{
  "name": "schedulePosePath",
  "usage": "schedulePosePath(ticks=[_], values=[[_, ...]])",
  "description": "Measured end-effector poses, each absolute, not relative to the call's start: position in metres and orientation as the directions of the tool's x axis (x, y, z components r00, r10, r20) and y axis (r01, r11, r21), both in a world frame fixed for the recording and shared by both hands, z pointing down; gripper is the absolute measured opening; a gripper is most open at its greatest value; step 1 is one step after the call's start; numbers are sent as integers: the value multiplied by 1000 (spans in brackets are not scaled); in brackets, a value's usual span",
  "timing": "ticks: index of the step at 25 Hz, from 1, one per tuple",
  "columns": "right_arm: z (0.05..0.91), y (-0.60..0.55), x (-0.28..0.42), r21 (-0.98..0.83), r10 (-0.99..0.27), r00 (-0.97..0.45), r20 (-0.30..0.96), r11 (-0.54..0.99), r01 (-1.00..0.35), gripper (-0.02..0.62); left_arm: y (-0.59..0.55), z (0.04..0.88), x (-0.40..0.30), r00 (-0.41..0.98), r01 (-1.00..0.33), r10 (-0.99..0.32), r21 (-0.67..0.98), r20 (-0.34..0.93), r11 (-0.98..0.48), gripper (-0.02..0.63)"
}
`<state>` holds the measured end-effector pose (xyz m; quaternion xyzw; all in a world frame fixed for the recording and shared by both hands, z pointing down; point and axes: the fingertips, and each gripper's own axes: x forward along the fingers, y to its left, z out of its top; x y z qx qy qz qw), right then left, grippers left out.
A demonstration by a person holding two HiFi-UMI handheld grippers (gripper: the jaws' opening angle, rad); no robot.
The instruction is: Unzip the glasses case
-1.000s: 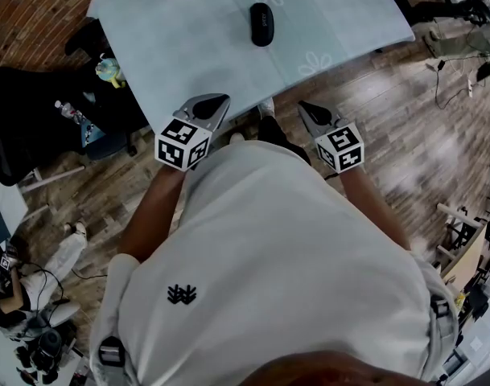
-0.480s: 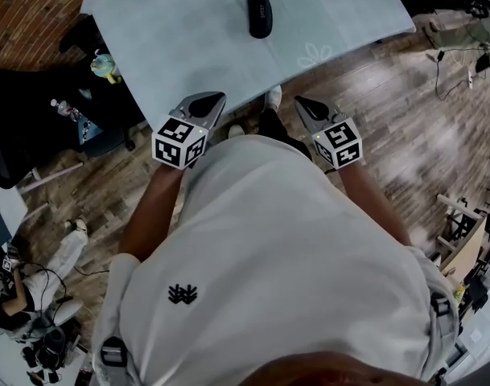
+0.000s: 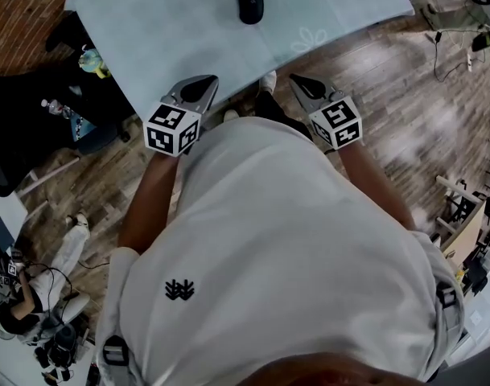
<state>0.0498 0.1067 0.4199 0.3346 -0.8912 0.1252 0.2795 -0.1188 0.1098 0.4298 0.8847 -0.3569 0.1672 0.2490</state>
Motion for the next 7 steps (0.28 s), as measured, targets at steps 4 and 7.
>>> schedulePosePath(ticks=[4,7], values=[[419,93,53,-26,-518,-622,586,756,-654,0,97,430,-115,688,-718,-560,323,462,-616,55],[419,81,55,-19,-516,-620,591,760,-650,0,85,431,-112,688,-719,-565,325,455,-614,55]])
